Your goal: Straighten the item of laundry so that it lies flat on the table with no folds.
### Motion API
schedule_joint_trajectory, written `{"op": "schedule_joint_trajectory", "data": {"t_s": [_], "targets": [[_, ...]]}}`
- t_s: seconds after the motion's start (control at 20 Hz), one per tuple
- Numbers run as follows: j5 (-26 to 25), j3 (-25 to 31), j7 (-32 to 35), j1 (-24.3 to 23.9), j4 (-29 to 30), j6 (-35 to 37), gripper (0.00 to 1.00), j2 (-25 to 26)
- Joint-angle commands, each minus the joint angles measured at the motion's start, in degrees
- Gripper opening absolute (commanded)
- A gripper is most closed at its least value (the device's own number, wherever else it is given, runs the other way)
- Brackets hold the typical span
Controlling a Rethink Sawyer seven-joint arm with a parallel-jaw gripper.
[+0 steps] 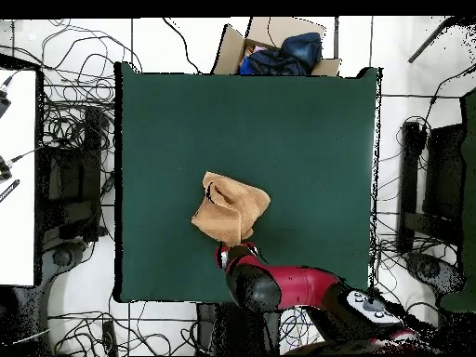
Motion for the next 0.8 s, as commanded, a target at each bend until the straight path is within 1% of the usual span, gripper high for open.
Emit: {"op": "schedule_joint_trajectory", "data": {"t_s": [0.05, 0.25, 0.4, 0.65, 0.8], "targets": [[-1.28, 5.88, 7.70, 0.21, -2.86, -2.81, 1.00, 0.69], [-1.55, 6.92, 8.60, -0.43, -2.49, -5.53, 1.00, 0.74], [-1.47, 8.57, 9.16, -0.95, -3.37, -7.35, 1.00, 1.88], [-1.10, 8.85, 9.34, -0.62, -2.77, -8.21, 1.00, 0.48], [-1.21, 9.18, 8.61, -0.63, -2.38, -7.02, 1.00, -0.47]]}}
